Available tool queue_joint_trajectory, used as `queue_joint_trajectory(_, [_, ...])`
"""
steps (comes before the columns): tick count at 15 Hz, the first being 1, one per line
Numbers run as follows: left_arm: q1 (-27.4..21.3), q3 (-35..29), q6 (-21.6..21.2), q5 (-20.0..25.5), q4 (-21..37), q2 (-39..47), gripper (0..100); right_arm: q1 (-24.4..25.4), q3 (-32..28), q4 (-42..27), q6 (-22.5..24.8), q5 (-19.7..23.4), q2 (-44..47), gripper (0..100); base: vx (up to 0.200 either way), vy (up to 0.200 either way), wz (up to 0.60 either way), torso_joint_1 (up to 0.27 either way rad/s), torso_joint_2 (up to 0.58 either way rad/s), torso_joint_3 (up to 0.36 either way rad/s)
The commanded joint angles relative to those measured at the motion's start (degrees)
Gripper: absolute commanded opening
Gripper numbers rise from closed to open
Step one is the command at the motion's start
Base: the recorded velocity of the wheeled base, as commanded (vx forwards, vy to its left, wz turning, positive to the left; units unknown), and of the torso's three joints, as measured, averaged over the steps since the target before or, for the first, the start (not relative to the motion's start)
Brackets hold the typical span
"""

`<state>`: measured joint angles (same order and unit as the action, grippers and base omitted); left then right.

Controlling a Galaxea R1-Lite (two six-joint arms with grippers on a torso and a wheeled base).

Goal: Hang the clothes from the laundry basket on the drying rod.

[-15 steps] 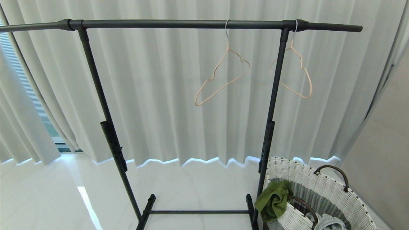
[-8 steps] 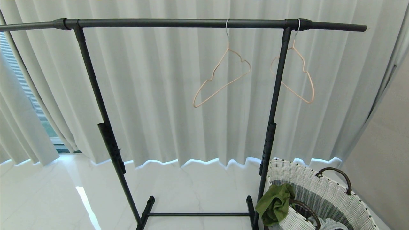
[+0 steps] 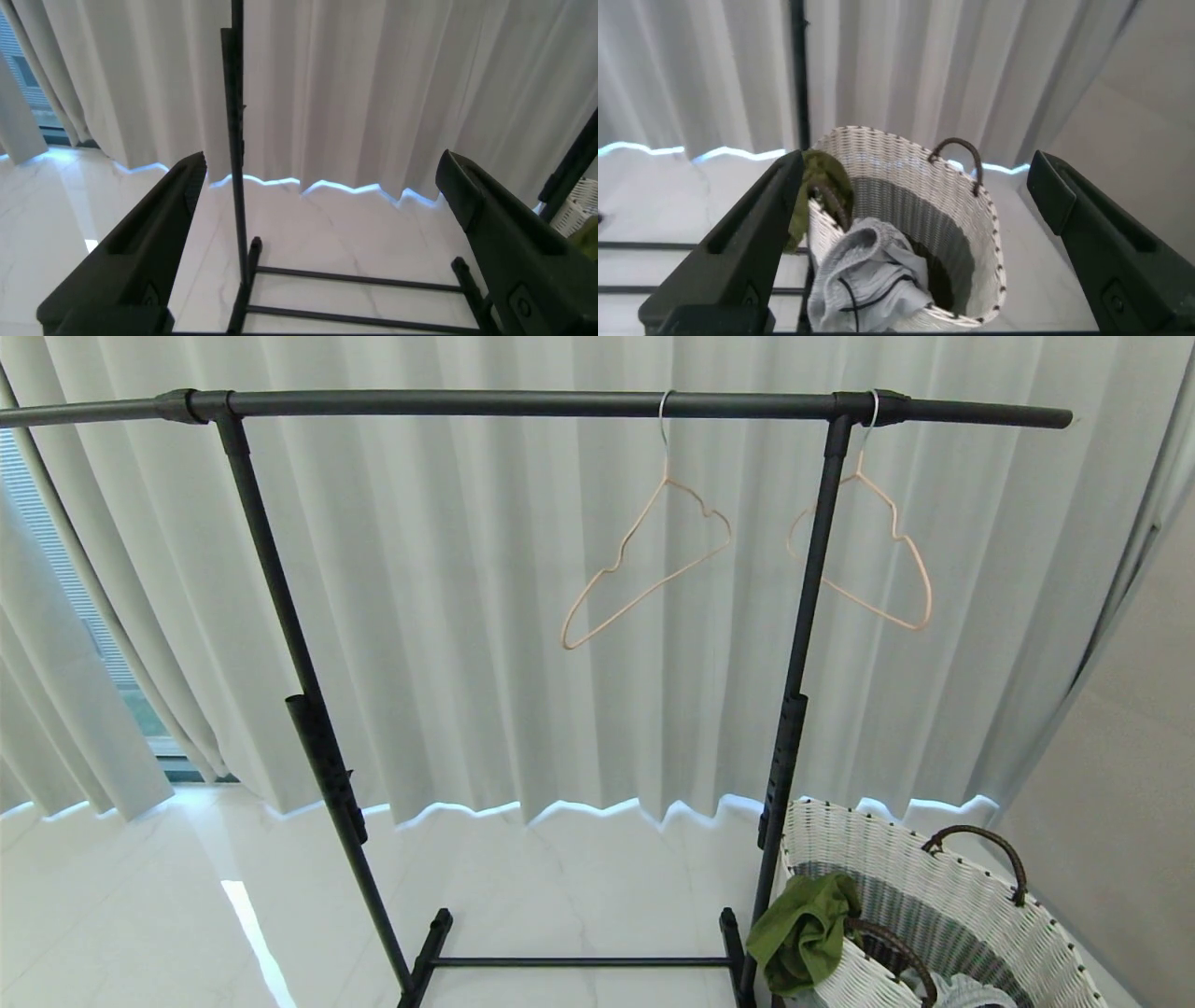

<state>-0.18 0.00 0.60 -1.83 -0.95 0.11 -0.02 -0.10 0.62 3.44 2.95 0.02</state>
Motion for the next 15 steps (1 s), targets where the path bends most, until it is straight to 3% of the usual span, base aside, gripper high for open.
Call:
queue_joint_trajectory(1, [0.0,0.0,0.0,0.0,0.0,0.0,100,0.2,-3.2,-0.4,-0.4,2.1,0.9,100,0.000,0.000,0.00,0.000,0.00,0.000])
queue_joint_trajectory(3, [0.0,0.0,0.0,0.0,0.0,0.0,100,1.0,-7.8,-3.2,-1.2,3.3,8.4,100,0.000,0.000,0.00,0.000,0.00,0.000])
queue_joint_trajectory(5, [0.0,0.0,0.0,0.0,0.0,0.0,100,1.7,-8.7,-4.9,2.6,2.8,18.5,100,0.000,0.000,0.00,0.000,0.00,0.000])
queue_joint_trajectory(7, [0.0,0.0,0.0,0.0,0.0,0.0,100,1.3,-11.5,-4.6,5.4,-1.7,34.4,100,0.000,0.000,0.00,0.000,0.00,0.000])
queue_joint_trajectory(9, [0.0,0.0,0.0,0.0,0.0,0.0,100,1.2,-13.3,1.8,5.9,-3.0,48.7,100,0.000,0.000,0.00,0.000,0.00,0.000])
queue_joint_trajectory(15, [0.0,0.0,0.0,0.0,0.0,0.0,100,0.1,-11.9,8.3,6.1,-3.0,67.2,100,0.000,0.000,0.00,0.000,0.00,0.000])
